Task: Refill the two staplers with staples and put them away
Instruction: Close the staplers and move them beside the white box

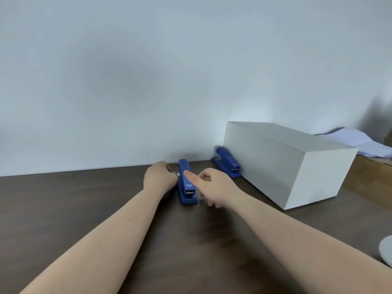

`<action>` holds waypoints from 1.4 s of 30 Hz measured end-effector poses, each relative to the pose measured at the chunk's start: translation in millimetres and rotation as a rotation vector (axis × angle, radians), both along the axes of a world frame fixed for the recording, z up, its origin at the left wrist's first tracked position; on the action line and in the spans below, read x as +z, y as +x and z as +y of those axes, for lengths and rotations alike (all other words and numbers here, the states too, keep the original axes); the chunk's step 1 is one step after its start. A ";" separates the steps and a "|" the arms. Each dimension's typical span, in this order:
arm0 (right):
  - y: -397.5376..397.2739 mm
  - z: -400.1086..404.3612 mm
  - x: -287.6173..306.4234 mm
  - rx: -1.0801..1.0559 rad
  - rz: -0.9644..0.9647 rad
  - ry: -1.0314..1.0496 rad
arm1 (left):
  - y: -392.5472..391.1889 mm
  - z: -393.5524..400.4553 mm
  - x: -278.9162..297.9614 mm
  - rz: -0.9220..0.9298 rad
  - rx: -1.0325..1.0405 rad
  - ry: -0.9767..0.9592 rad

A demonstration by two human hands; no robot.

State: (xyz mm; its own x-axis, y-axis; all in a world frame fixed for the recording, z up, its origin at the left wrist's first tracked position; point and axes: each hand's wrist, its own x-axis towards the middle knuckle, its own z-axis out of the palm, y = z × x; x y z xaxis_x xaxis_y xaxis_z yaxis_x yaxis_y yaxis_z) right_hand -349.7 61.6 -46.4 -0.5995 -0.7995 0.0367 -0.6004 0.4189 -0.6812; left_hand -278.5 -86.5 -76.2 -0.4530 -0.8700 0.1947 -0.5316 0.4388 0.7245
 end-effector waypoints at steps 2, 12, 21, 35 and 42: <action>15.0 4.2 -0.1 0.047 0.144 0.086 | 2.7 2.0 0.1 -0.004 -0.009 0.002; 8.1 -10.0 -5.8 -0.087 0.450 0.091 | 2.2 3.5 -1.5 -0.002 -0.015 -0.015; -35.3 -13.2 -16.8 -0.215 0.506 0.025 | -3.7 -6.1 -8.9 0.010 -0.024 -0.002; -80.3 -31.2 -22.5 -0.361 0.500 -0.002 | -11.6 -12.6 -8.3 -0.016 -0.017 -0.041; -85.0 -29.7 -24.9 -0.356 0.542 0.002 | -12.8 -12.1 -8.4 -0.026 -0.016 -0.059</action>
State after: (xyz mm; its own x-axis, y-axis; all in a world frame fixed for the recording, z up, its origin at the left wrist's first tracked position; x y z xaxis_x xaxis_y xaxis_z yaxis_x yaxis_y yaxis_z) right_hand -434.7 31.9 -71.3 -0.7247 -0.5561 0.4070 -0.6832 0.6566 -0.3194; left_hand -291.3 -98.6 -84.6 -0.4726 -0.8499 0.2330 -0.5422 0.4889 0.6834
